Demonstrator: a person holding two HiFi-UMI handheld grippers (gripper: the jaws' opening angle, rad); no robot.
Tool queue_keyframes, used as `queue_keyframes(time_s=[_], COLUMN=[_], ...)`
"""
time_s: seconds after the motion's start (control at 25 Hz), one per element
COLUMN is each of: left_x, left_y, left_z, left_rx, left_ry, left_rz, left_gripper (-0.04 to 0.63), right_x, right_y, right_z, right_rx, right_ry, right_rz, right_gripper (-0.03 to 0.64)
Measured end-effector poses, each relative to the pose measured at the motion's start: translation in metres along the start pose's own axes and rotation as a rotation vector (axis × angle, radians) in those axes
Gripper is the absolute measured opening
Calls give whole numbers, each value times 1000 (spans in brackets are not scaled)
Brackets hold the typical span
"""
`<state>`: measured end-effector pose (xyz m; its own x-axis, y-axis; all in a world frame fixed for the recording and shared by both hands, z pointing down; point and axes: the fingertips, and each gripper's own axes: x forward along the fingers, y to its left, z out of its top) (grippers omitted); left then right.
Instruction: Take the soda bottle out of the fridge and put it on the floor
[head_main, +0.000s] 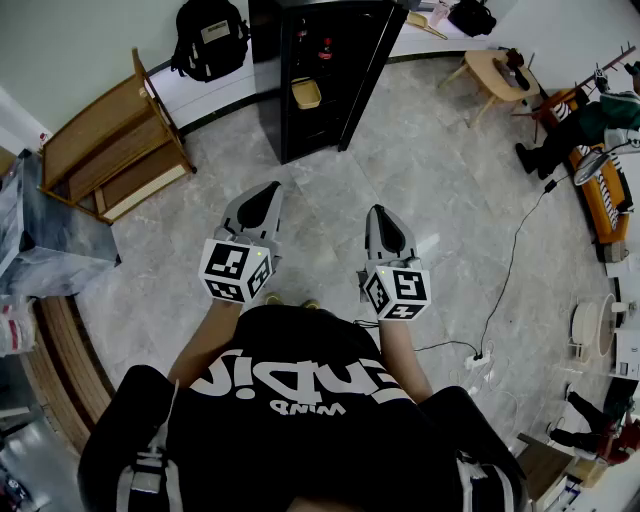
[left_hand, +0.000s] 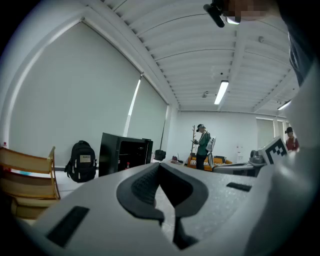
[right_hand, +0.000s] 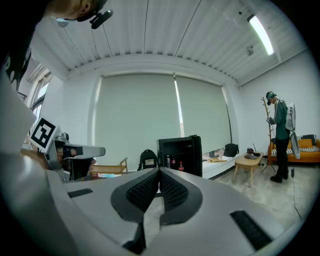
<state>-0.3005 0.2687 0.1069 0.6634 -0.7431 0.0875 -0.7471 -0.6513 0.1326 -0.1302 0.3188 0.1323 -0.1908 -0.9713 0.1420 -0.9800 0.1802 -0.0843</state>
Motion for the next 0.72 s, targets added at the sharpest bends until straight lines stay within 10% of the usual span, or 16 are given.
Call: queue_keyframes(time_s=[0.72], left_x=[15], left_y=[47], left_z=[-15], left_rx=[12], left_ry=[13], left_rz=[-68], left_gripper=[6], right_x=[29], right_y=[13], right_z=[-9], right_rx=[-9], right_ry=[-27], right_rz=[-77], right_gripper=[23])
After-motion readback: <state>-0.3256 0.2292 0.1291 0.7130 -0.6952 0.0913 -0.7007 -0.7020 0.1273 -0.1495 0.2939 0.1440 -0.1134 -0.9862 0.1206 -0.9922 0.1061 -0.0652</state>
